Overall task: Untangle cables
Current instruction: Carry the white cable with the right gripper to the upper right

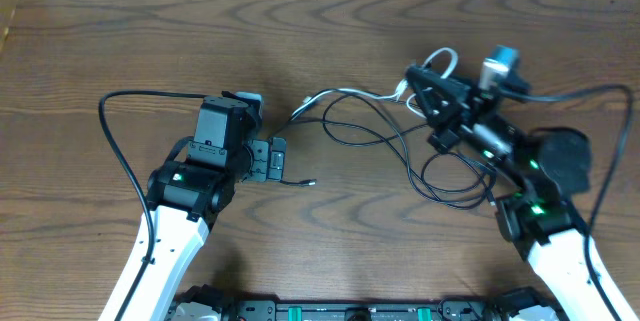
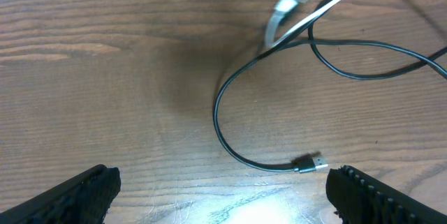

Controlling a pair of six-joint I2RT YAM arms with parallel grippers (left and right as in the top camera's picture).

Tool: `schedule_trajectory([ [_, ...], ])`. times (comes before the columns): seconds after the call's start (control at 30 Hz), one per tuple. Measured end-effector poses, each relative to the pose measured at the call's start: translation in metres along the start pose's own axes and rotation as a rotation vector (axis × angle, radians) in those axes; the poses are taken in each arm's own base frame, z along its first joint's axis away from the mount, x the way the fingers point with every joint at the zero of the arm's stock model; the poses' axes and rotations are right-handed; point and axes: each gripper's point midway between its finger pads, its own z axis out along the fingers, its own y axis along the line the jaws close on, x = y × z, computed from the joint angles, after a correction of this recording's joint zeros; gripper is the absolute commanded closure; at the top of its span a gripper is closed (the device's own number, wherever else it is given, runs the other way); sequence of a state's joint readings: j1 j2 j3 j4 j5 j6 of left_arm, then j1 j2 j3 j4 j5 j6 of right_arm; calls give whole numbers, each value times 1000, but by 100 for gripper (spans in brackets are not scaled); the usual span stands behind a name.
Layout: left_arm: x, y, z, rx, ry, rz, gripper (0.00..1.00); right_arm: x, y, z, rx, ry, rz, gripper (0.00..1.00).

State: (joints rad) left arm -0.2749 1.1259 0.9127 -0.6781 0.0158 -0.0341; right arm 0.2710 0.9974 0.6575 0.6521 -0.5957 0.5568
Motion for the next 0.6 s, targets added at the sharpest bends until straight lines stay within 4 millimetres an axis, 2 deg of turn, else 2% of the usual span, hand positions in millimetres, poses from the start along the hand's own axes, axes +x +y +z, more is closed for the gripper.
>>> schedule_trajectory([
  [0.1,0,0,0,0,0,0,1,-20,2,-10,26,-59,-31,99],
  [0.23,0,0,0,0,0,0,1,-30,-9,-19,75,-82,-30,99],
  [0.33,0,0,0,0,1,0,1,-18,-30,-24,147,-32,21,99],
  [0.6,0,0,0,0,1,0,1,37,-81,-51,348,176,173,99],
])
